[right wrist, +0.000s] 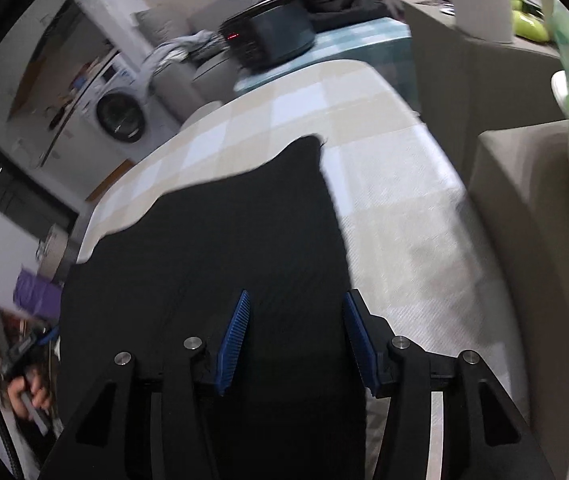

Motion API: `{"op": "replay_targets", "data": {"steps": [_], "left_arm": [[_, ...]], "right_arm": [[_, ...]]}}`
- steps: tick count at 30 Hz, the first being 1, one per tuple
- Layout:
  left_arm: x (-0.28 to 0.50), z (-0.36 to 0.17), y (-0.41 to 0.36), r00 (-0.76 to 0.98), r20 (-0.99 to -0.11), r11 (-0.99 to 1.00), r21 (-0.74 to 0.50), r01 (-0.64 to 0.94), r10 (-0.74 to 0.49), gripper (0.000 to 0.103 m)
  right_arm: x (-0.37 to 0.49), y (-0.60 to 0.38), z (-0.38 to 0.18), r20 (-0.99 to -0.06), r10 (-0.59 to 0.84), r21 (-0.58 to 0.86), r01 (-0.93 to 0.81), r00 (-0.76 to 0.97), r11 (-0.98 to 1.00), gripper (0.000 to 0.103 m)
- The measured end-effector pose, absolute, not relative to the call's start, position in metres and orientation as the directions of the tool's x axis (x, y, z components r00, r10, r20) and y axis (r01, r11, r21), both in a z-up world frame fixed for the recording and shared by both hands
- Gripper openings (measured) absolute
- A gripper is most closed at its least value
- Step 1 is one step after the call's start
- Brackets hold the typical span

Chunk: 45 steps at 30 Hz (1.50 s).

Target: Fold small clothes

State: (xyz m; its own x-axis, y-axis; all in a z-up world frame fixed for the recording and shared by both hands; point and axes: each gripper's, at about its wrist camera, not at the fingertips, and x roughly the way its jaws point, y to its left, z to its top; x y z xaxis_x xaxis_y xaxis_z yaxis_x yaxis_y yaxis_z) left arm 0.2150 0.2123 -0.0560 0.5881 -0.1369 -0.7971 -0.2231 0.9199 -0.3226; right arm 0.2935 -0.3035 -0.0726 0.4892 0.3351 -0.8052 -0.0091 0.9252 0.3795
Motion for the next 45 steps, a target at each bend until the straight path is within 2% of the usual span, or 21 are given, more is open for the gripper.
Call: {"op": "replay_targets", "data": {"steps": [1, 2, 4, 5, 7, 9, 11, 14, 17, 19, 21, 23, 26, 31, 34, 36, 39, 42, 45], "left_arm": [[0.213, -0.059, 0.209, 0.588, -0.793, 0.917, -0.34, -0.208, -0.16, 0.046], [0.213, -0.061, 0.206, 0.588, -0.789, 0.915, -0.353, -0.197, -0.178, 0.037], [0.214, -0.066, 0.2, 0.577, -0.797, 0.922, -0.339, -0.186, -0.176, 0.026], [0.215, -0.067, 0.197, 0.578, -0.798, 0.926, -0.332, -0.18, -0.174, 0.021], [0.221, -0.067, 0.193, 0.574, -0.801, 0.931, -0.322, -0.172, -0.171, 0.018], [0.226, -0.067, 0.187, 0.57, -0.805, 0.938, -0.306, -0.161, -0.165, 0.016], [0.232, -0.068, 0.184, 0.562, -0.812, 0.943, -0.295, -0.157, -0.16, 0.016], [0.239, -0.068, 0.18, 0.553, -0.819, 0.949, -0.278, -0.149, -0.153, 0.016], [0.246, -0.067, 0.179, 0.551, -0.82, 0.951, -0.274, -0.142, -0.154, 0.016], [0.251, -0.068, 0.178, 0.55, -0.82, 0.95, -0.278, -0.141, -0.158, 0.016], [0.257, -0.067, 0.175, 0.549, -0.82, 0.949, -0.282, -0.141, -0.162, 0.016], [0.266, -0.067, 0.172, 0.55, -0.82, 0.949, -0.281, -0.143, -0.16, 0.016], [0.274, -0.067, 0.167, 0.549, -0.823, 0.952, -0.268, -0.15, -0.146, 0.016], [0.256, -0.062, 0.178, 0.554, -0.825, 0.952, -0.248, -0.177, -0.112, 0.016], [0.232, -0.05, 0.182, 0.587, -0.808, 0.961, -0.198, -0.195, -0.048, 0.017], [0.216, -0.044, 0.179, 0.602, -0.798, 0.963, -0.178, -0.201, -0.022, 0.017], [0.195, -0.036, 0.162, 0.617, -0.786, 0.968, -0.191, -0.163, -0.051, 0.023], [0.178, -0.029, 0.13, 0.624, -0.776, 0.977, -0.191, -0.09, -0.094, 0.037], [0.164, -0.029, 0.089, 0.615, -0.768, 0.977, -0.211, 0.023, -0.18, 0.061]], "right_arm": [[0.291, -0.3, -0.074, -0.805, 0.322, 0.362, -0.017, 0.498, 0.932, 0.05], [0.29, -0.299, -0.075, -0.804, 0.32, 0.359, -0.021, 0.5, 0.933, 0.05], [0.289, -0.296, -0.078, -0.798, 0.338, 0.374, -0.03, 0.499, 0.927, 0.047], [0.289, -0.293, -0.08, -0.799, 0.334, 0.368, -0.032, 0.5, 0.929, 0.041], [0.289, -0.288, -0.081, -0.809, 0.309, 0.334, -0.042, 0.499, 0.942, 0.03], [0.29, -0.284, -0.082, -0.813, 0.31, 0.323, -0.062, 0.493, 0.944, 0.019], [0.29, -0.282, -0.081, -0.814, 0.301, 0.306, -0.074, 0.496, 0.949, 0.017], [0.291, -0.284, -0.082, -0.816, 0.307, 0.315, -0.07, 0.489, 0.947, 0.018], [0.294, -0.293, -0.084, -0.811, 0.358, 0.383, -0.043, 0.462, 0.923, 0.032], [0.293, -0.294, -0.084, -0.812, 0.342, 0.365, -0.044, 0.473, 0.93, 0.031], [0.29, -0.291, -0.081, -0.816, 0.281, 0.298, -0.05, 0.504, 0.953, 0.02], [0.294, -0.289, -0.082, -0.825, 0.256, 0.274, -0.039, 0.505, 0.961, 0.017], [0.302, -0.287, -0.081, -0.842, 0.173, 0.191, -0.017, 0.511, 0.981, 0.018], [0.287, -0.293, -0.067, -0.85, 0.14, 0.161, -0.003, 0.508, 0.987, 0.024], [0.26, -0.296, -0.052, -0.828, 0.139, 0.16, -0.008, 0.543, 0.987, 0.033], [0.239, -0.291, -0.042, -0.81, 0.144, 0.161, -0.021, 0.568, 0.987, 0.045], [0.213, -0.268, -0.033, -0.791, 0.181, 0.149, -0.103, 0.585, 0.983, 0.045], [0.196, -0.24, -0.033, -0.788, 0.225, 0.161, -0.161, 0.573, 0.974, 0.047], [0.181, -0.202, -0.043, -0.803, 0.249, 0.135, -0.242, 0.542, 0.961, 0.047]]}}
